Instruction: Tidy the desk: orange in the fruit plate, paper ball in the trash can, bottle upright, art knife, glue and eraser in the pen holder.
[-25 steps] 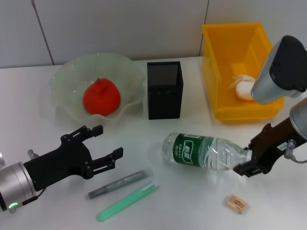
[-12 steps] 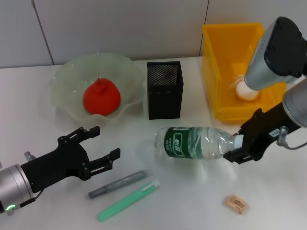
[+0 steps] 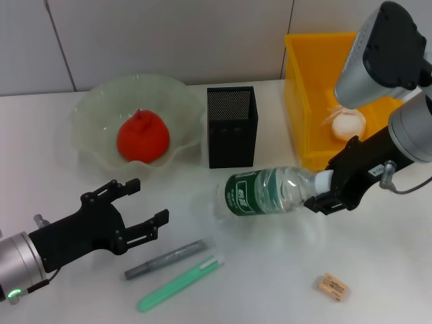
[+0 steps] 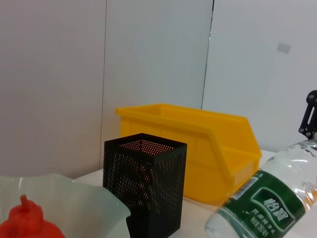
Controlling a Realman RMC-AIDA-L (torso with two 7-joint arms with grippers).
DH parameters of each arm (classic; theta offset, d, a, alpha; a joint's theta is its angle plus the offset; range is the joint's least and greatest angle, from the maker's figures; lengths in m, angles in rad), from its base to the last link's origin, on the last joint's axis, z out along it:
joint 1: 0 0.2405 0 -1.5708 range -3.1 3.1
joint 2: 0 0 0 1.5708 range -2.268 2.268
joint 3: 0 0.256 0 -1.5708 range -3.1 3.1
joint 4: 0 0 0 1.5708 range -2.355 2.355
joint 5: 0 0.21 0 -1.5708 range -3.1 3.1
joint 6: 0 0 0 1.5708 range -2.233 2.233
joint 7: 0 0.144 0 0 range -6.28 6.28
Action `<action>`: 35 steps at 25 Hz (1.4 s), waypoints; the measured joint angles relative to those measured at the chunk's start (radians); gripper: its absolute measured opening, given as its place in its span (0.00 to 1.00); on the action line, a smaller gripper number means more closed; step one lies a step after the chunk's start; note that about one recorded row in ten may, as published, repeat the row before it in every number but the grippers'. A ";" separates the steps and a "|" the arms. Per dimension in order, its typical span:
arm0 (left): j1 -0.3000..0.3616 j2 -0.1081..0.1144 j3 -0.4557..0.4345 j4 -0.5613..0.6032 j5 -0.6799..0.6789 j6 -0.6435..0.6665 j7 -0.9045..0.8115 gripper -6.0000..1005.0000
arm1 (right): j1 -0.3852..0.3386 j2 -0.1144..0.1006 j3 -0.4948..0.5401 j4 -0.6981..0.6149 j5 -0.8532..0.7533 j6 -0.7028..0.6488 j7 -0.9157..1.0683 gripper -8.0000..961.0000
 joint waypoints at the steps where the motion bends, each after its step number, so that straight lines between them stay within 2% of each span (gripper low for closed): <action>1: 0.000 0.001 0.000 0.000 0.000 0.000 0.000 0.83 | 0.004 -0.001 0.001 0.008 0.000 -0.001 0.003 0.41; 11: 0.001 0.001 0.000 0.000 0.000 0.001 -0.001 0.83 | 0.027 -0.003 0.002 0.002 0.000 0.007 0.011 0.40; 30: 0.010 0.001 0.000 0.012 -0.001 0.007 -0.003 0.83 | 0.063 -0.002 0.014 -0.016 0.019 0.033 0.007 0.25; 35: 0.014 0.001 0.000 0.012 -0.002 0.015 -0.001 0.83 | 0.070 -0.003 0.015 -0.016 0.019 0.039 0.007 0.16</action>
